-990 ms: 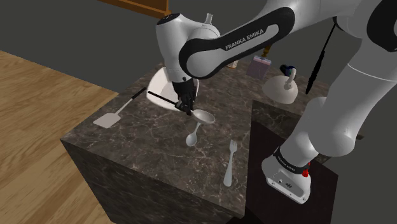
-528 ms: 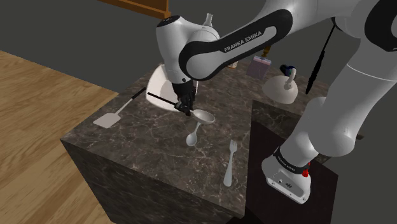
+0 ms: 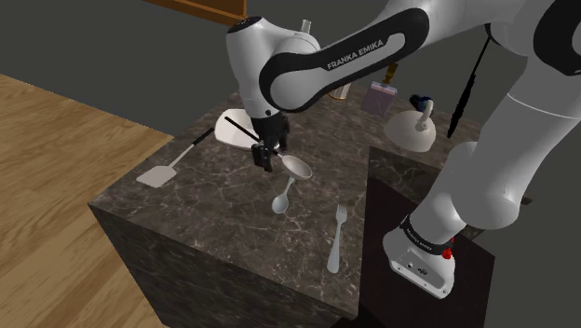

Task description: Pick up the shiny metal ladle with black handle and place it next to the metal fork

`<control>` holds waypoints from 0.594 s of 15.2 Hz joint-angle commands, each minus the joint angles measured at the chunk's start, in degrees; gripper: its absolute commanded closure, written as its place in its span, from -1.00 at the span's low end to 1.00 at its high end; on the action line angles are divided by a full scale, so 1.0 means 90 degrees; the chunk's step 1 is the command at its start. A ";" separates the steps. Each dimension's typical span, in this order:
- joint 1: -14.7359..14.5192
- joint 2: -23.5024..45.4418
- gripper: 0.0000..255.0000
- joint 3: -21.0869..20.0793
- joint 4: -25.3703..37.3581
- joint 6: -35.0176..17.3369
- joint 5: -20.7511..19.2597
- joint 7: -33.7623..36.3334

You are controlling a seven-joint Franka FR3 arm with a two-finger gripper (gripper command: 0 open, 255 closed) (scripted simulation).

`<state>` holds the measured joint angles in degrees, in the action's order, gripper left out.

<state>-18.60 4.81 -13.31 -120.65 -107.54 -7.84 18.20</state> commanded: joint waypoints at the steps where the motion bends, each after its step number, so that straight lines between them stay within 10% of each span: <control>1: -0.0025 -0.0035 -1.00 -0.0024 0.0346 0.0386 0.0036 -0.0015; 9: -0.0034 -0.0040 -1.00 -0.0033 0.0508 0.0554 0.0048 -0.0021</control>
<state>-18.90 4.44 -13.60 -116.10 -102.58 -7.42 18.01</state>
